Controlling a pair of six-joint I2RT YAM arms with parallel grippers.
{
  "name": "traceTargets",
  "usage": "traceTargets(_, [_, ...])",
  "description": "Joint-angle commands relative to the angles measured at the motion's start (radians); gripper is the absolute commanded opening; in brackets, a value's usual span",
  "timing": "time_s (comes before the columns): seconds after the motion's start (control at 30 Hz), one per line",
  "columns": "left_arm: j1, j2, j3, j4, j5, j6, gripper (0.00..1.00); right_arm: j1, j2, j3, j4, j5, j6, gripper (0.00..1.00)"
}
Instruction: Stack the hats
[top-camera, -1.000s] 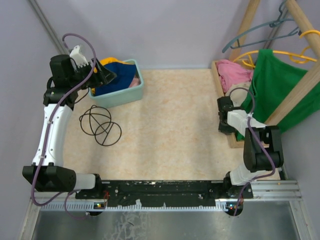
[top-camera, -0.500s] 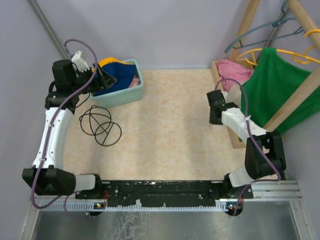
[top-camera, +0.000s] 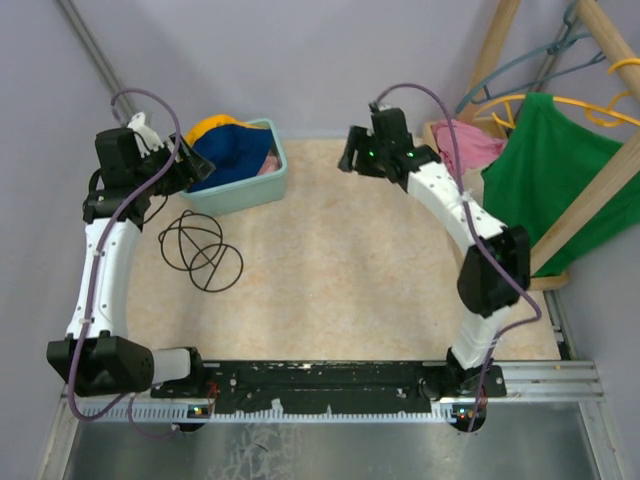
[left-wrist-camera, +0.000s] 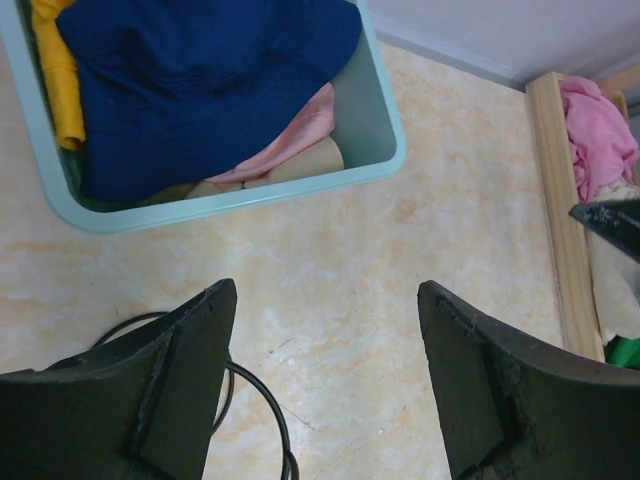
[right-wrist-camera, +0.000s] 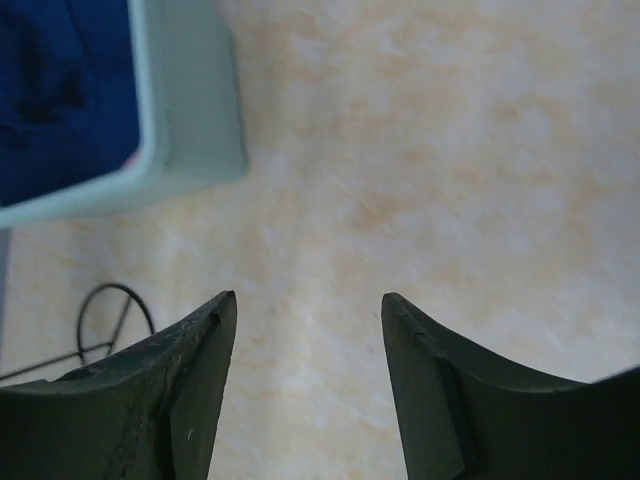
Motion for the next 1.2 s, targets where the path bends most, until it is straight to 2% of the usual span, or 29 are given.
traceTargets(0.0, [0.018, -0.031, -0.013, -0.014, -0.114, 0.001, 0.8, 0.07, 0.236, 0.312, 0.009, -0.126, 0.088, 0.63])
traceTargets(0.1, [0.066, -0.046, -0.038, -0.027, -0.156, 0.011, 0.81, 0.112, 0.406, 0.54, -0.047, -0.133, 0.112, 0.68])
traceTargets(0.23, [0.143, -0.039, -0.061, -0.004, -0.155, 0.005, 0.82, 0.149, 0.609, 0.862, -0.147, -0.133, 0.137, 0.69])
traceTargets(0.3, [0.159, -0.01, -0.056, 0.009, -0.156, 0.004, 0.82, 0.159, 0.673, 0.942, -0.158, -0.123, 0.148, 0.69])
traceTargets(0.57, [0.193, 0.094, -0.016, 0.048, -0.18, 0.011, 0.82, 0.162, 0.67, 0.799, 0.034, -0.118, 0.231, 0.68])
traceTargets(0.8, [0.2, 0.107, -0.084, 0.081, -0.199, 0.001, 0.82, 0.164, 0.743, 0.846, 0.133, -0.146, 0.312, 0.64])
traceTargets(0.83, [0.201, 0.106, -0.098, 0.083, -0.205, 0.0, 0.82, 0.164, 0.755, 0.855, 0.145, -0.153, 0.323, 0.62])
traceTargets(0.9, [0.208, 0.102, -0.12, 0.084, -0.211, 0.001, 0.82, 0.164, 0.77, 0.863, 0.172, -0.164, 0.339, 0.5])
traceTargets(0.93, [0.211, 0.099, -0.134, 0.084, -0.211, 0.001, 0.82, 0.164, 0.775, 0.861, 0.19, -0.176, 0.348, 0.48])
traceTargets(1.07, [0.229, 0.07, -0.21, 0.093, -0.208, -0.006, 0.82, 0.164, 0.803, 0.88, 0.2, -0.196, 0.368, 0.52])
traceTargets(1.17, [0.236, 0.045, -0.258, 0.093, -0.206, -0.005, 0.82, 0.164, 0.816, 0.884, 0.2, -0.204, 0.372, 0.49])
